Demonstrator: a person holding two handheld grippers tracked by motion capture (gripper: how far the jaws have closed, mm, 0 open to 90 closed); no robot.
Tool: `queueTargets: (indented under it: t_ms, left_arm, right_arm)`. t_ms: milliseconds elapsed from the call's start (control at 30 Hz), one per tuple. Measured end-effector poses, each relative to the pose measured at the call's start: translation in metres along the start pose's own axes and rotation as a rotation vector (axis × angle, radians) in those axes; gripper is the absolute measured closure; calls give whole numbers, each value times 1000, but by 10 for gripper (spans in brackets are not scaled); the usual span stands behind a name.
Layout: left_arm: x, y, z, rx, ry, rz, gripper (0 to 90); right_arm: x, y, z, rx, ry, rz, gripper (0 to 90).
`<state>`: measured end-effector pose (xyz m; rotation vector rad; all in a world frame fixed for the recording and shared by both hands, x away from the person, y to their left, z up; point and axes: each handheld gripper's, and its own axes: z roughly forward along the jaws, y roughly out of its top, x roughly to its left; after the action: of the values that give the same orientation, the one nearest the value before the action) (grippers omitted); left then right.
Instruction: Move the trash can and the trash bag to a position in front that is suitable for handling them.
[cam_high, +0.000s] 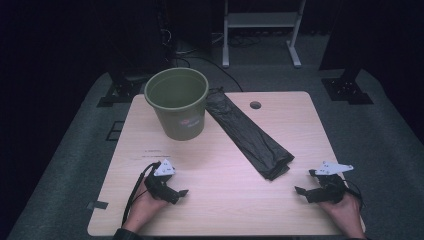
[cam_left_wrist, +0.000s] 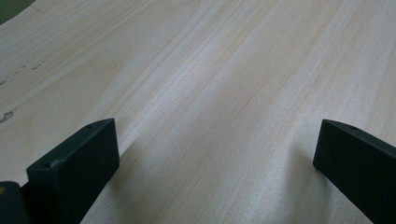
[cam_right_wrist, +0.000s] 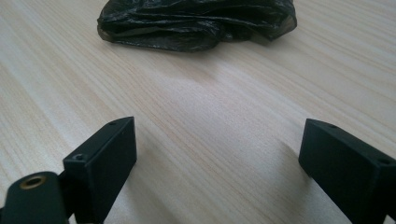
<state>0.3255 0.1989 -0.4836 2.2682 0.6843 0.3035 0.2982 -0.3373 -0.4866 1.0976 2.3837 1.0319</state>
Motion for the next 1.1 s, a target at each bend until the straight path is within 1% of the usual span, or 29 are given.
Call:
queueTargets:
  t_ms: [133,167,200,267,367,433,500,600,767,900,967,1000,1033,1100]
  left_arm:
    - [0,0,0,0,0,0,0]
    - [0,0,0,0,0,0,0]
    - [0,0,0,0,0,0,0]
    - [0,0,0,0,0,0,0]
    - [0,0,0,-1,0,0,0]
    - [0,0,0,-1,0,0,0]
    - [0,0,0,-1,0,0,0]
    - [0,0,0,0,0,0,0]
    - [0,0,0,-1,2,-1,0]
    - [0,0,0,-1,2,-1,0]
    - [0,0,0,-1,2,-1,0]
    - [0,0,0,0,2,-1,0]
    - [0,0,0,0,2,-1,0]
    - [0,0,0,-1,2,-1,0]
  right_arm:
    - [0,3,-1,6,-3,13,99]
    - [1,4,-2,0,-3,18,99]
    - [2,8,-4,-16,-1,17,119]
    - [3,10,-5,-23,0,16,119]
    - [5,19,-5,-39,-11,6,119]
    - [6,28,-3,-60,-5,9,119]
    - [7,33,0,-68,-2,8,119]
    - [9,44,6,-78,5,-6,119]
    - [11,58,18,-83,21,-18,119]
    - [13,68,30,-73,19,-32,117]
    - [13,70,36,-80,35,-23,117]
    - [13,74,42,-57,26,-22,109]
    - [13,76,46,-46,24,-26,108]
    - [14,79,53,-36,31,-35,108]
